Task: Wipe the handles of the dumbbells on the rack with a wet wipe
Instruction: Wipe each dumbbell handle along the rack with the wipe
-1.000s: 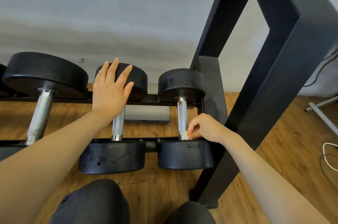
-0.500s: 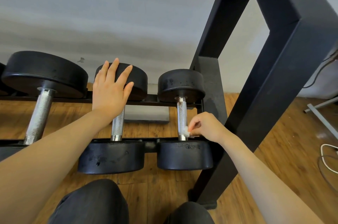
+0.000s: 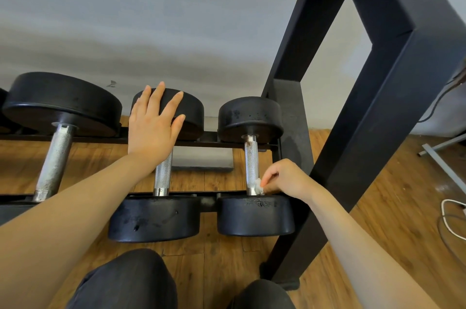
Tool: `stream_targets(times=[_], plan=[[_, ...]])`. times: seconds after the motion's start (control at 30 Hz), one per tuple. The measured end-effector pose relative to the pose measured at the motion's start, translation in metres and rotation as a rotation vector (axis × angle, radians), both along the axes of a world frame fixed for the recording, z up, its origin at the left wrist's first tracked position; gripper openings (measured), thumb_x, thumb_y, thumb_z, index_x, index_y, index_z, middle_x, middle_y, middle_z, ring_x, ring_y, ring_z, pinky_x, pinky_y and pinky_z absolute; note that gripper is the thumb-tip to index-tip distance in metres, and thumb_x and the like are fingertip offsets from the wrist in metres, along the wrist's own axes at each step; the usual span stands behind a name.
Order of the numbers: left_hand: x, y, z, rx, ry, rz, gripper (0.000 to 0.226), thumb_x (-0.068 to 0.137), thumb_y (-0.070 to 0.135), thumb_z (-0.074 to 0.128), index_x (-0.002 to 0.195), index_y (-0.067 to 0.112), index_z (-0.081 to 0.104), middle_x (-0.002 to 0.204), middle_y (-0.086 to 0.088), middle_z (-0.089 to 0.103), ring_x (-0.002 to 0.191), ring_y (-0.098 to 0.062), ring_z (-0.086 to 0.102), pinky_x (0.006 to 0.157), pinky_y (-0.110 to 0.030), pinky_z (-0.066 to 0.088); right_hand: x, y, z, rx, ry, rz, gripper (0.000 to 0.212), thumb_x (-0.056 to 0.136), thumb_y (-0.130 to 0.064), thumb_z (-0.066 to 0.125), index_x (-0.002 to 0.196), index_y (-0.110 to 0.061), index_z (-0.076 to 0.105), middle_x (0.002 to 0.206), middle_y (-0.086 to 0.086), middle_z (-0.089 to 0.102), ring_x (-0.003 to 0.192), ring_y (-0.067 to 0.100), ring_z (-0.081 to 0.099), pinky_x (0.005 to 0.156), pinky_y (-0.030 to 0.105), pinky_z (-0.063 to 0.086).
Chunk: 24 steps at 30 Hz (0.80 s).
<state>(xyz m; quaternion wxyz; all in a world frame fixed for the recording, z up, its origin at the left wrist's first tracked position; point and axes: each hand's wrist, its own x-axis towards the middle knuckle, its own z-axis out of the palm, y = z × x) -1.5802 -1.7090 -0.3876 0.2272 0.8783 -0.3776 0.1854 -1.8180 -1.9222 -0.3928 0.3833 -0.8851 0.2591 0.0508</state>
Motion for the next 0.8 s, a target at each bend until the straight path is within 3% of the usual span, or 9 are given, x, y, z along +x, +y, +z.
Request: stream_targets(times=[0.1,0.33,0.57,0.67,0.8], plan=[[0.000,0.000,0.000,-0.005,-0.002,-0.001,0.058,0.099,0.047,0.026,0.147,0.019,0.044,0.156,-0.017,0.033,0.145,-0.040,0.024,0.113,-0.056,0.028,-0.001,0.001,0.001,-0.007,0.069,0.044,0.013,0.078,-0.006,0.077,0.075,-0.018,0.076,0.081,-0.004,0.068,0.080,0.009,0.065,0.078,0.020,0.052],[0.000,0.000,0.001,-0.011,-0.006,0.002,0.058,0.099,0.046,0.027,0.147,0.019,0.044,0.156,-0.017,0.033,0.145,-0.041,0.025,0.112,-0.057,0.028,0.006,0.005,-0.003,0.014,-0.210,-0.067,0.008,0.079,-0.008,0.076,0.084,-0.015,0.075,0.079,-0.005,0.069,0.075,0.002,0.064,0.070,0.015,0.049],[0.000,-0.001,-0.001,-0.014,-0.012,0.006,0.057,0.099,0.046,0.027,0.147,0.020,0.044,0.156,-0.017,0.034,0.145,-0.040,0.026,0.112,-0.056,0.029,0.020,0.014,-0.005,-0.335,-0.249,0.030,0.008,0.086,-0.018,0.071,0.092,-0.017,0.076,0.094,-0.006,0.059,0.082,0.010,0.059,0.074,0.018,0.046],[-0.001,0.000,0.001,-0.021,-0.013,0.005,0.058,0.099,0.046,0.027,0.146,0.019,0.045,0.155,-0.018,0.034,0.144,-0.041,0.027,0.111,-0.057,0.029,0.022,0.017,-0.006,-0.500,-0.238,0.149,0.014,0.090,-0.022,0.066,0.098,-0.017,0.076,0.098,-0.003,0.058,0.084,0.010,0.056,0.074,0.020,0.044],[-0.002,0.000,0.001,-0.021,-0.015,0.004,0.058,0.098,0.046,0.028,0.146,0.018,0.045,0.155,-0.018,0.034,0.144,-0.042,0.027,0.111,-0.057,0.030,0.023,0.016,0.006,-0.469,-0.120,0.442,0.014,0.089,-0.023,0.067,0.097,-0.018,0.078,0.094,-0.008,0.059,0.085,0.005,0.053,0.075,0.016,0.043]])
